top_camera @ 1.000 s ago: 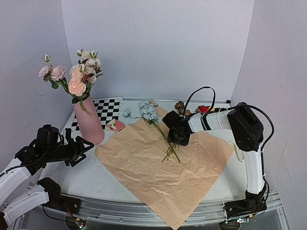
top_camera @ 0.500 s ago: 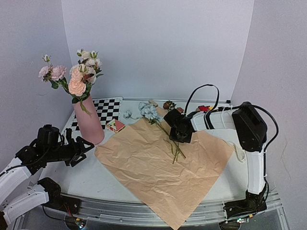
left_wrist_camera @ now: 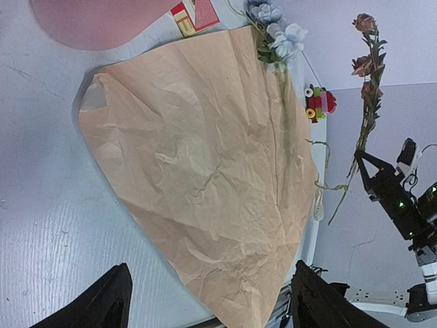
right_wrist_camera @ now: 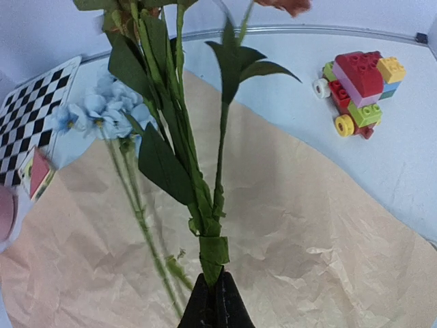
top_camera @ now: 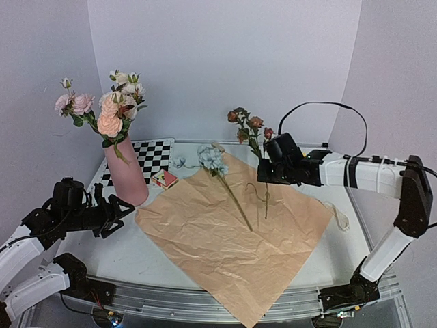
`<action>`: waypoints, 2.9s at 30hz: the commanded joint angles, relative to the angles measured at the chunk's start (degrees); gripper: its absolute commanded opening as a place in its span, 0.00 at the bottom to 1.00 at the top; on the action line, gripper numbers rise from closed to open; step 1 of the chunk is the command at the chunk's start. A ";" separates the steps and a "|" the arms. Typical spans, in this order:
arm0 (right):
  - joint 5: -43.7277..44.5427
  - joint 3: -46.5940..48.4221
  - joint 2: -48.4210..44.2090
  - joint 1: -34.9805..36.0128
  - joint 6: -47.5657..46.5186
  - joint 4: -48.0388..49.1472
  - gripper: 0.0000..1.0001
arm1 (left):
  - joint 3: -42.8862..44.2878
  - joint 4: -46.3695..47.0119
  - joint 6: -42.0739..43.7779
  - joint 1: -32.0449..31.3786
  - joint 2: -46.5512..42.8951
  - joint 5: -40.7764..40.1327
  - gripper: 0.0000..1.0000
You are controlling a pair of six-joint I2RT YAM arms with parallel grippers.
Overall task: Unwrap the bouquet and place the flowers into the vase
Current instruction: Pick up the fake flower from the wrapping paper.
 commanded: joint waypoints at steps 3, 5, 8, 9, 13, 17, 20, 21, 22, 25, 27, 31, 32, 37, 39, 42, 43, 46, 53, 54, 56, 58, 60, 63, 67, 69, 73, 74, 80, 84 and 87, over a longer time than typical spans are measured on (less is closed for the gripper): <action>-16.41 -14.59 -14.54 0.23 -13.17 17.73 0.00 | 0.92 1.32 -1.87 -0.12 -0.65 1.10 0.81; -19.41 -17.83 -18.87 0.20 -13.60 20.63 0.00 | 1.04 1.52 -2.19 -0.12 -0.98 1.24 0.81; -24.48 -20.62 -23.05 0.24 -13.81 22.56 0.00 | 1.69 2.81 -2.34 -0.21 -1.04 1.70 0.81; -26.53 -21.16 -24.01 0.22 -13.76 22.93 0.00 | 1.98 3.36 -2.37 -0.20 -0.97 1.81 0.81; -33.70 -22.06 -26.57 0.20 -12.64 23.92 0.00 | 3.60 5.29 -2.77 -0.25 -0.10 1.58 0.81; -39.69 -23.78 -29.17 0.21 -10.12 27.24 0.00 | 5.19 6.98 -2.95 -0.75 1.22 0.98 0.81; -44.36 -24.05 -29.63 0.22 -8.52 29.51 0.00 | 6.03 9.66 -3.60 -2.50 3.09 -0.01 0.81; -45.76 -23.86 -29.49 0.22 -7.97 29.98 0.00 | 6.23 10.94 -3.95 -3.52 3.87 -0.53 0.81; -46.57 -23.57 -29.22 0.22 -7.39 30.28 0.00 | 6.37 12.63 -4.43 -5.43 4.74 -1.61 0.81; -48.67 -22.94 -28.74 0.24 -5.98 31.32 0.00 | 8.00 16.97 -6.12 -13.97 9.19 -8.17 0.81; -49.21 -23.02 -28.79 0.22 -4.84 32.25 0.00 | 10.80 19.22 -6.00 -22.28 13.39 -13.87 0.81; -51.24 -23.92 -29.40 0.30 -1.42 35.43 0.00 | 17.13 20.72 -3.66 -32.63 21.94 -22.94 0.82; -51.67 -24.25 -29.67 0.29 0.09 36.52 0.00 | 18.25 21.59 -3.29 -34.32 23.54 -23.90 0.82; -53.46 -25.86 -31.46 0.29 5.12 40.15 0.00 | 23.27 28.71 -0.51 -40.05 31.29 -24.54 0.82; -53.50 -25.94 -31.98 0.30 5.81 40.22 0.00 | 26.75 30.01 1.77 -42.36 34.71 -24.53 0.82; -53.68 -26.15 -32.91 0.34 6.57 40.23 0.00 | 31.84 30.51 4.86 -44.88 38.87 -24.52 0.82; -53.75 -26.24 -33.19 0.32 6.81 40.23 0.00 | 33.22 30.69 5.87 -45.55 39.87 -24.52 0.82; -54.15 -26.78 -34.00 0.40 7.60 40.29 0.00 | 36.91 32.41 8.17 -46.98 42.16 -24.51 0.82; -55.17 -29.14 -34.97 0.85 9.80 41.96 0.00 | 42.16 36.05 11.19 -47.29 45.93 -23.85 0.80; -55.20 -29.51 -35.08 1.01 10.05 42.27 0.00 | 42.98 36.29 11.45 -47.25 46.61 -23.94 0.79; -55.04 -29.95 -35.42 1.47 10.08 42.64 0.00 | 44.29 36.46 11.46 -47.25 47.76 -24.56 0.75; -54.50 -30.32 -35.88 2.09 9.94 42.69 0.00 | 45.21 36.92 11.53 -47.24 48.81 -25.28 0.71; -53.78 -30.74 -36.38 2.47 9.69 42.73 0.00 | 45.75 37.33 11.29 -47.25 49.56 -26.23 0.68; -53.03 -30.88 -36.79 3.02 9.17 42.40 0.00 | 46.03 37.95 10.38 -47.26 50.30 -27.89 0.66; -51.56 -30.20 -36.73 4.15 7.79 40.35 0.00 | 46.31 38.74 9.67 -47.27 51.10 -28.64 0.58; -51.17 -30.10 -36.58 4.86 7.45 40.27 0.00 | 46.42 39.03 9.44 -47.25 51.46 -29.10 0.55; -50.81 -29.85 -35.85 6.03 6.98 40.25 0.00 | 46.68 39.41 9.21 -47.29 52.04 -29.62 0.50; -50.68 -29.76 -35.68 6.32 6.92 40.24 0.00 | 46.80 39.44 9.17 -47.28 52.21 -29.59 0.50; -50.22 -29.12 -34.95 7.40 6.55 40.28 0.00 | 47.14 39.53 8.97 -47.26 53.15 -28.84 0.41; -50.09 -28.59 -33.99 8.13 5.99 40.08 0.00 | 47.13 39.53 9.24 -47.24 53.60 -29.39 0.19; -49.36 -27.91 -32.84 9.00 5.16 38.79 0.00 | 47.21 39.53 10.53 -47.29 53.95 -29.24 0.07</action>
